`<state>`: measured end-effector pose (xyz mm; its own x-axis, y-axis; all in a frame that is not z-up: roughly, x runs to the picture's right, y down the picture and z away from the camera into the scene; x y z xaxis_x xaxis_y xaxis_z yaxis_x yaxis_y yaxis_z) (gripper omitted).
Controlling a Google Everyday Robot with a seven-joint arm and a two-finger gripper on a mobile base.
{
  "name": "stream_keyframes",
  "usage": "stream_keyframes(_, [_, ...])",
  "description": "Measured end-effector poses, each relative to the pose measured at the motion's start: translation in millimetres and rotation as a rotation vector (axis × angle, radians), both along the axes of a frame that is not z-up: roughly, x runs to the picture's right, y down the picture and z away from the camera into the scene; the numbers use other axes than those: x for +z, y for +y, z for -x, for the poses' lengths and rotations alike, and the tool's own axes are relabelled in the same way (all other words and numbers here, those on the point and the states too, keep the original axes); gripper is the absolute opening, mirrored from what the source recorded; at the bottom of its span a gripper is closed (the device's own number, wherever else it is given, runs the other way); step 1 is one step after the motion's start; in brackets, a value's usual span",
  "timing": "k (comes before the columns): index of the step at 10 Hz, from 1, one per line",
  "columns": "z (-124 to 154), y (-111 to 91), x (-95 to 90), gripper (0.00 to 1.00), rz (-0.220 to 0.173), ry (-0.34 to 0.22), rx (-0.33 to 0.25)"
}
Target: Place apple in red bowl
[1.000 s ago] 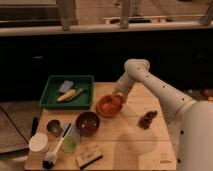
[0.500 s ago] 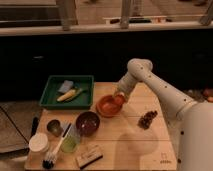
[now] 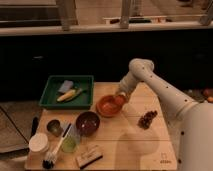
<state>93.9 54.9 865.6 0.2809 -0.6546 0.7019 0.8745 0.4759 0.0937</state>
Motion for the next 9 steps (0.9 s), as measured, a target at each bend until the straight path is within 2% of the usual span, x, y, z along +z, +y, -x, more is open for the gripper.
stream_keyframes(3, [16.7, -2.8, -1.8, 0.00, -0.004, -0.021, -0.016])
stream_keyframes(7, [29.1, -1.8, 0.5, 0.00, 0.017, -0.043, -0.045])
stream_keyframes(8, [31.8, -0.6, 1.6, 0.01, 0.026, -0.047, -0.056])
stream_keyframes(9, [33.5, 0.0, 2.2, 0.05, 0.033, -0.047, -0.063])
